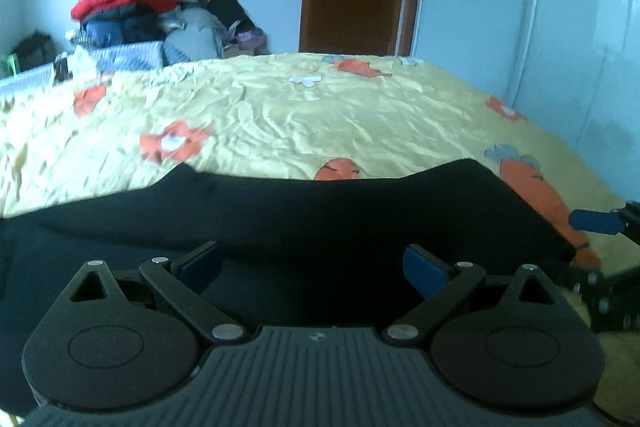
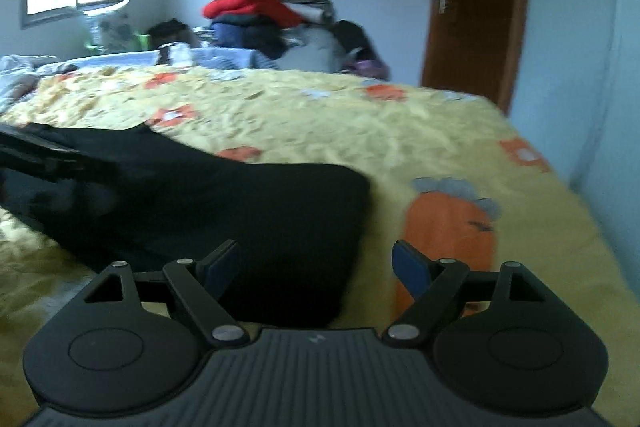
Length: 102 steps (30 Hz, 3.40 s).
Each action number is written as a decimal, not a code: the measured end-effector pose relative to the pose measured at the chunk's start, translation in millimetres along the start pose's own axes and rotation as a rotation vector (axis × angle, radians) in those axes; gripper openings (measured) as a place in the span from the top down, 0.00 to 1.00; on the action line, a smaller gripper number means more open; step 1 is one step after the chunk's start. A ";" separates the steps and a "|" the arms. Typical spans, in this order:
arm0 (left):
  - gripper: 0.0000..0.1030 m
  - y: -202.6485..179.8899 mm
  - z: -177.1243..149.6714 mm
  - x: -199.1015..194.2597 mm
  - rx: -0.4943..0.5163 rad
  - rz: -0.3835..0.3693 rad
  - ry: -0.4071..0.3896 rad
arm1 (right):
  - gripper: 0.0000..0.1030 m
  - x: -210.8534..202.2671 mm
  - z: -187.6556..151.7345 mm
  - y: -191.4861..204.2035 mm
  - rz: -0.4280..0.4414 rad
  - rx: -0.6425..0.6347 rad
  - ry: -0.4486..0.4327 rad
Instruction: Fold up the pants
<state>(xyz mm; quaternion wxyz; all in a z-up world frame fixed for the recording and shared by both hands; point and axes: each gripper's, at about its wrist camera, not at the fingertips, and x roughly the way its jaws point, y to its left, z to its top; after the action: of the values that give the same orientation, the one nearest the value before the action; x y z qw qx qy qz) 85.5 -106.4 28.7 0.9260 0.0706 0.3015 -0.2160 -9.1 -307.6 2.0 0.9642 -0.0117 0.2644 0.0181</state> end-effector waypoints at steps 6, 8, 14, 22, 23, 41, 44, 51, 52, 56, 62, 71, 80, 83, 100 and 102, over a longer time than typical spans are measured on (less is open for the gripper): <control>0.04 -15.1 0.6 10.9 0.005 0.001 0.022 | 0.05 -3.0 -6.9 30.2 -0.030 -0.137 -0.015; 0.03 -18.1 3.2 20.9 -0.002 -0.018 0.035 | 0.05 -1.1 -8.5 32.5 -0.028 -0.141 -0.011; 0.03 -35.7 0.1 55.1 0.143 0.175 0.078 | 0.02 2.8 -9.4 20.7 -0.109 -0.083 0.021; 0.02 -32.2 -6.7 43.8 0.128 0.172 0.044 | 0.01 -18.0 -18.1 0.3 -0.258 -0.149 0.016; 0.02 -32.9 -8.1 42.6 0.117 0.170 0.041 | 0.01 -17.8 -17.9 6.5 -0.233 -0.181 0.018; 0.00 -22.3 -19.9 36.5 0.057 0.159 0.053 | 0.00 -17.3 -17.3 1.1 -0.255 -0.168 0.110; 0.00 -26.4 -19.5 34.9 0.081 0.180 0.040 | 0.00 -31.8 -6.7 -1.2 -0.225 -0.166 0.034; 0.00 -29.7 -24.0 34.2 0.118 0.175 0.042 | 0.00 18.8 8.2 -5.4 -0.151 -0.101 0.089; 0.00 -27.9 -23.9 30.5 0.122 0.175 0.036 | 0.00 26.4 4.4 -7.2 -0.163 -0.114 0.134; 0.00 -14.0 -24.8 17.4 0.116 0.223 0.003 | 0.00 12.0 11.7 -8.1 -0.207 -0.132 0.098; 0.00 26.6 -26.3 4.4 0.035 0.251 0.030 | 0.00 5.5 57.3 31.3 -0.017 -0.231 -0.023; 0.00 89.8 -25.6 -9.1 0.004 0.305 0.062 | 0.31 110.2 82.5 108.8 0.375 -0.278 0.202; 0.01 102.1 19.3 35.6 -0.150 0.099 0.111 | 0.25 128.7 79.4 101.7 0.239 -0.157 0.131; 0.04 97.7 29.9 60.6 -0.173 0.101 0.136 | 0.24 106.9 71.9 98.0 0.180 -0.169 0.088; 0.10 89.6 54.2 114.7 -0.117 0.192 0.147 | 0.00 124.4 70.1 84.2 0.166 -0.179 0.142; 0.06 83.0 47.8 97.7 -0.074 0.183 0.125 | 0.00 104.2 66.5 85.0 0.173 -0.226 0.125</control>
<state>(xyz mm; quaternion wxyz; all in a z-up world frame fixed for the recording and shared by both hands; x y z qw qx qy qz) 218.2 -79.3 9.8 0.9232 0.0770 0.3587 -0.1145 110.8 -217.6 4.9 0.9333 -0.0982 0.3201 0.1301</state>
